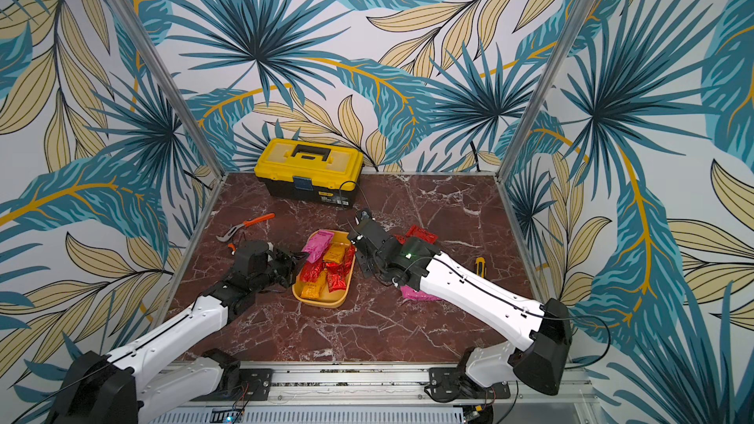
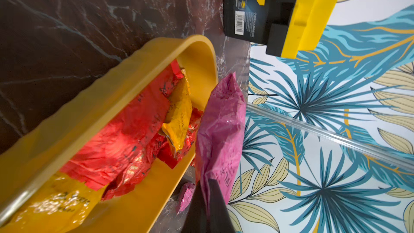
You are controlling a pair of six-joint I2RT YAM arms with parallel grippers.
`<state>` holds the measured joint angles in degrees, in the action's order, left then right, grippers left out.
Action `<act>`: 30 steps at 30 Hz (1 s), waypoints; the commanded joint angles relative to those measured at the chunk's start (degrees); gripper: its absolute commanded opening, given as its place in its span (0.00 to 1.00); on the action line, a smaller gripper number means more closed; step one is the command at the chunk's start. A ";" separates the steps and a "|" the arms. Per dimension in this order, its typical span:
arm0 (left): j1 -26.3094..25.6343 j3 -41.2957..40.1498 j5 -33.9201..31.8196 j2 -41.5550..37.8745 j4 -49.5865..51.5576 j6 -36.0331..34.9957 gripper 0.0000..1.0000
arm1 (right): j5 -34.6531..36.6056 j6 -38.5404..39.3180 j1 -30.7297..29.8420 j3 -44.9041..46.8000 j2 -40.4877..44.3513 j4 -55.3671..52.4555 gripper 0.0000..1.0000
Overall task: Take the tea bags out of the storage box
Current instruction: Pick up the tea bag from the storage box, then place the tea bag at the center of the board.
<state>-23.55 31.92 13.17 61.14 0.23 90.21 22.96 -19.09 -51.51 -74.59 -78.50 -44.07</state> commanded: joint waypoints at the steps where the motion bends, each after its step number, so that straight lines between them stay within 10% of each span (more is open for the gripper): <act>1: -2.64 7.97 1.83 1.77 5.84 -7.31 0.00 | 0.78 -0.49 2.53 2.26 3.86 0.21 0.42; 16: -17.32 43.89 10.30 36.30 12.03 -22.63 0.00 | -13.58 -2.94 28.16 11.17 23.97 -4.95 0.46; 30: -25.53 73.18 13.33 64.12 19.69 -26.99 0.00 | -25.33 -7.58 38.06 9.62 31.97 -10.54 0.46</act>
<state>-47.97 100.20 25.52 122.74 17.26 64.77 1.04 -24.80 -13.96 -64.42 -47.66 -52.62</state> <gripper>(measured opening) 0.070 0.462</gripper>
